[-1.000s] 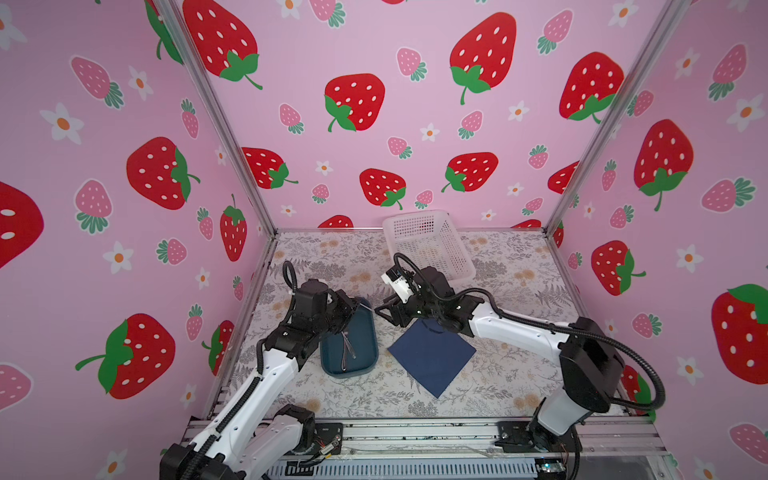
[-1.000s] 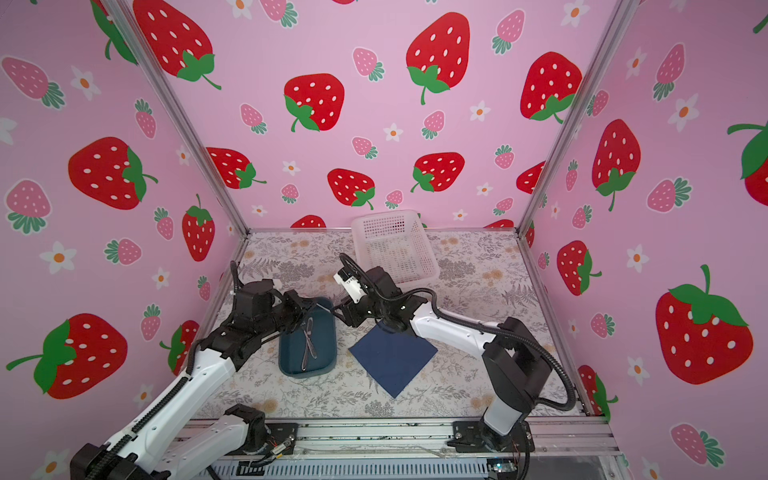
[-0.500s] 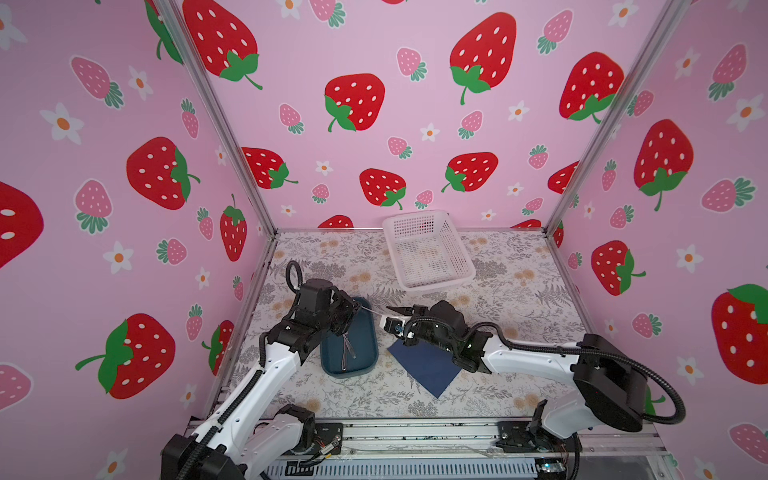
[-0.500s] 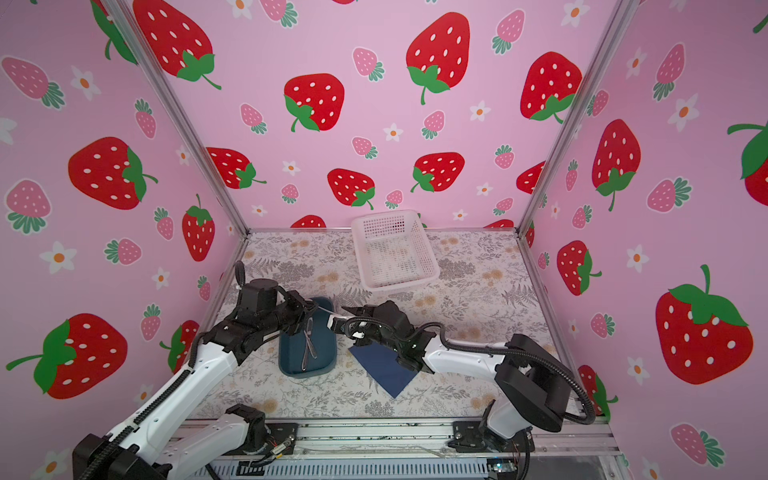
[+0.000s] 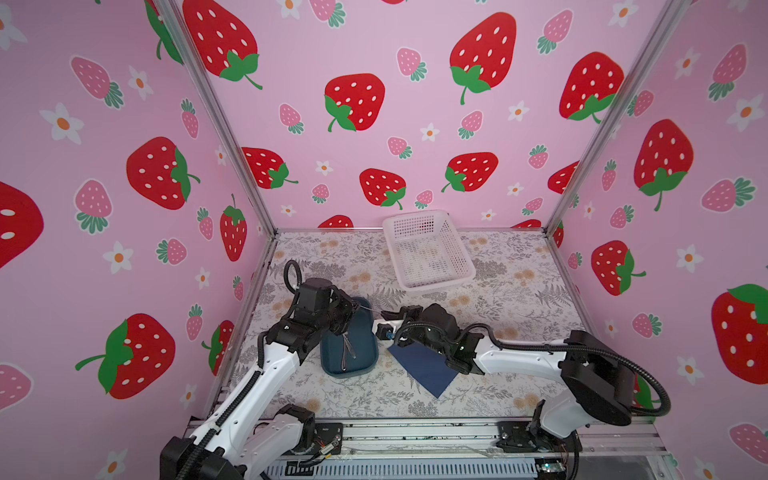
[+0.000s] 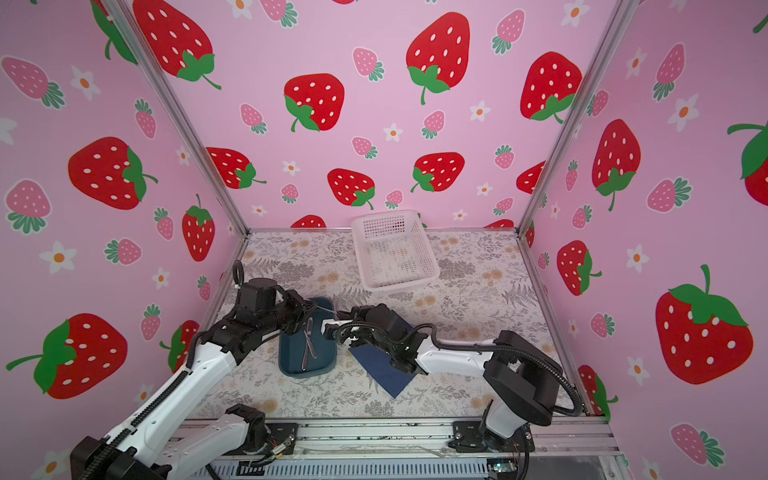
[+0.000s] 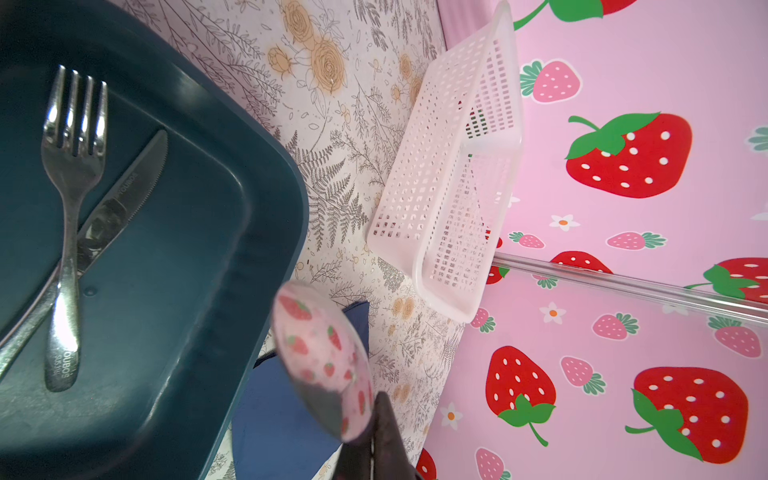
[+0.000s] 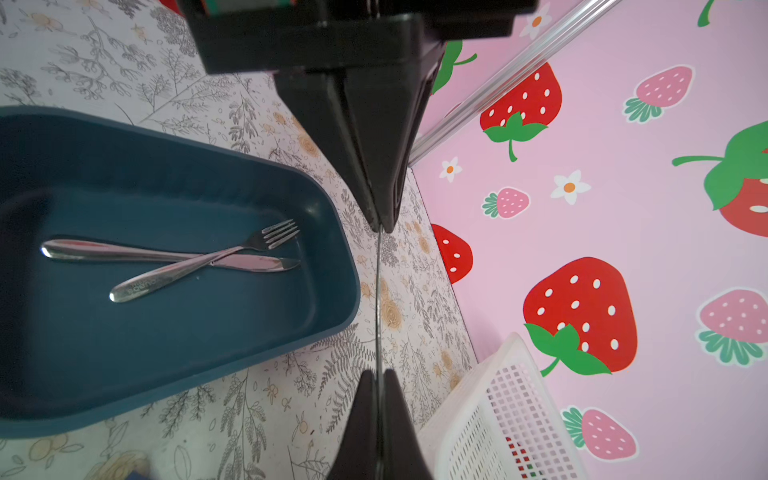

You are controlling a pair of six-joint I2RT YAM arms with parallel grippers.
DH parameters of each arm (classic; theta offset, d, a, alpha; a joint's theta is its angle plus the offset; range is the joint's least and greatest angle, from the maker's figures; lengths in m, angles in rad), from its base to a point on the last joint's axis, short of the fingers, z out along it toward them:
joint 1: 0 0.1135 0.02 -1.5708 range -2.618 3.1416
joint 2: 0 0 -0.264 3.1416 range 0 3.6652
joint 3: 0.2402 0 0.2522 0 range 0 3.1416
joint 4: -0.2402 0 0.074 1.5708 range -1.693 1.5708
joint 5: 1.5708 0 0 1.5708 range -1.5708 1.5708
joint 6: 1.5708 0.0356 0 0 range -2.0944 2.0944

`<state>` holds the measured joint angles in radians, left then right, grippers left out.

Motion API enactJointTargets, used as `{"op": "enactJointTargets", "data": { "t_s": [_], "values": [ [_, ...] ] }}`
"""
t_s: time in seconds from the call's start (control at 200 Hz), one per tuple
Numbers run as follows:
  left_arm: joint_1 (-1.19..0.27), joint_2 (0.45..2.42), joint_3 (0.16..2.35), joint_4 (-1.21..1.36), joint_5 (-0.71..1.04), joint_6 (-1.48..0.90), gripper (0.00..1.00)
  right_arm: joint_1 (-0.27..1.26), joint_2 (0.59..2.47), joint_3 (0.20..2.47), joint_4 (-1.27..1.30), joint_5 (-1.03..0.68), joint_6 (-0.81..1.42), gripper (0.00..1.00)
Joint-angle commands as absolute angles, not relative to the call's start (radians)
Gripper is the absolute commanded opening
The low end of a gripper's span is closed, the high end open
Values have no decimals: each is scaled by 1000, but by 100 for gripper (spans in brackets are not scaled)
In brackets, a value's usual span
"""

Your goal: Place the utensils on the paper napkin and roll it up

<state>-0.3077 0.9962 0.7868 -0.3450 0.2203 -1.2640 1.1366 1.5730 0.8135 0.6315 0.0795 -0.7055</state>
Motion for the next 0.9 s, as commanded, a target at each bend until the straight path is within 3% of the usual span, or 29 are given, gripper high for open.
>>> {"op": "enactJointTargets", "data": {
  "t_s": [0.0, 0.035, 0.175, 0.285, 0.44, 0.6, 0.895],
  "values": [
    [-314, 980, 810, -336, 235, -1242, 0, 1140, 1555, 821, 669, 114, -675, 0],
    [-314, 979, 805, -319, 242, -1239, 4, 1140, 1550, 821, 668, 127, -643, 0],
    [-314, 974, 797, -283, 271, -1200, 54, 1133, 1509, 828, 591, 188, -409, 0],
    [-314, 973, 802, -277, 292, -1151, 69, 1083, 1446, 819, 463, 183, -63, 0],
    [-314, 963, 804, -270, 309, -1083, 72, 963, 1311, 750, 283, 17, 439, 0],
    [-313, 951, 810, -303, 285, -1026, 72, 908, 1158, 578, 291, -137, 811, 0],
    [-311, 950, 825, -406, 318, -910, 72, 815, 1011, 338, 301, -170, 1212, 0]
  ]
}}
